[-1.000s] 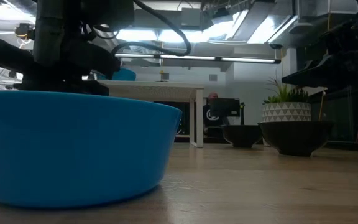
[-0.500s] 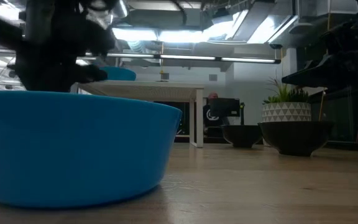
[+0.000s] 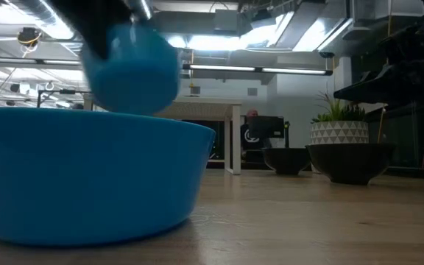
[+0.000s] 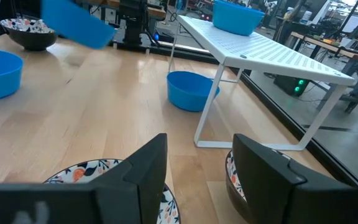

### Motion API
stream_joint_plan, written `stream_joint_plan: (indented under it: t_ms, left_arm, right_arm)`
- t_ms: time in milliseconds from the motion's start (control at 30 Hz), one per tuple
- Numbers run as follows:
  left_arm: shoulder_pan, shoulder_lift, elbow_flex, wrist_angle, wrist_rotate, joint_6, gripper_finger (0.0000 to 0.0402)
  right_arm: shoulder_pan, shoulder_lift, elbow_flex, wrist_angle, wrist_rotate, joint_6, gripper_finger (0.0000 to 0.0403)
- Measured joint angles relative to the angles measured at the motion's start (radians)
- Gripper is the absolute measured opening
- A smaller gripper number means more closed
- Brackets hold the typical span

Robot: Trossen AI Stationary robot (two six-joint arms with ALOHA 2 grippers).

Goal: Pick & Place Mini bowls
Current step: Stack the blue bowl on the blue bowls on the shelf

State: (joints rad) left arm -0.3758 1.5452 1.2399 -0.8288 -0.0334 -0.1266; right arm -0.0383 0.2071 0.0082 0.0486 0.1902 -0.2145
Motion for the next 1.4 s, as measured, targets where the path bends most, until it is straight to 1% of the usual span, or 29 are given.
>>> stream_joint_plan:
  t_ms: [233, 467, 600, 700, 833, 1000, 1167, 1300, 1400]
  left_arm:
    - [-0.028, 0.000, 0.163, 0.004, -0.048, 0.076, 0.0003]
    - [-0.031, 0.000, 0.312, 0.014, -0.052, 0.221, 0.0003]
    - [-0.022, 0.000, 0.393, -0.039, -0.054, 0.268, 0.0003]
    - [-0.004, 0.000, 0.446, -0.093, -0.077, 0.271, 0.0003]
    - [0.017, 0.000, 0.501, -0.135, -0.081, 0.306, 0.0003]
    - [0.035, 0.001, 0.552, -0.150, -0.078, 0.351, 0.0003]
    - [0.056, 0.000, 0.599, -0.194, -0.082, 0.358, 0.0003]
    - [0.065, -0.008, 0.635, -0.228, -0.115, 0.366, 0.0003]
    - [0.078, -0.027, 0.660, -0.252, -0.162, 0.374, 0.0003]
  right_arm:
    - [0.000, 0.000, 0.000, 0.000, 0.000, 0.000, 0.0182]
    - [0.000, 0.000, 0.000, 0.000, 0.000, 0.000, 0.0182]
    - [0.000, 0.000, 0.000, 0.000, 0.000, 0.000, 0.0182]
    - [0.000, 0.000, 0.000, 0.000, 0.000, 0.000, 0.0182]
    - [0.000, 0.000, 0.000, 0.000, 0.000, 0.000, 0.0182]
    - [0.000, 0.000, 0.000, 0.000, 0.000, 0.000, 0.0182]
    - [0.000, 0.000, 0.000, 0.000, 0.000, 0.000, 0.0182]
    - [0.000, 0.000, 0.000, 0.000, 0.000, 0.000, 0.0182]
    - [0.000, 0.000, 0.000, 0.000, 0.000, 0.000, 0.0182]
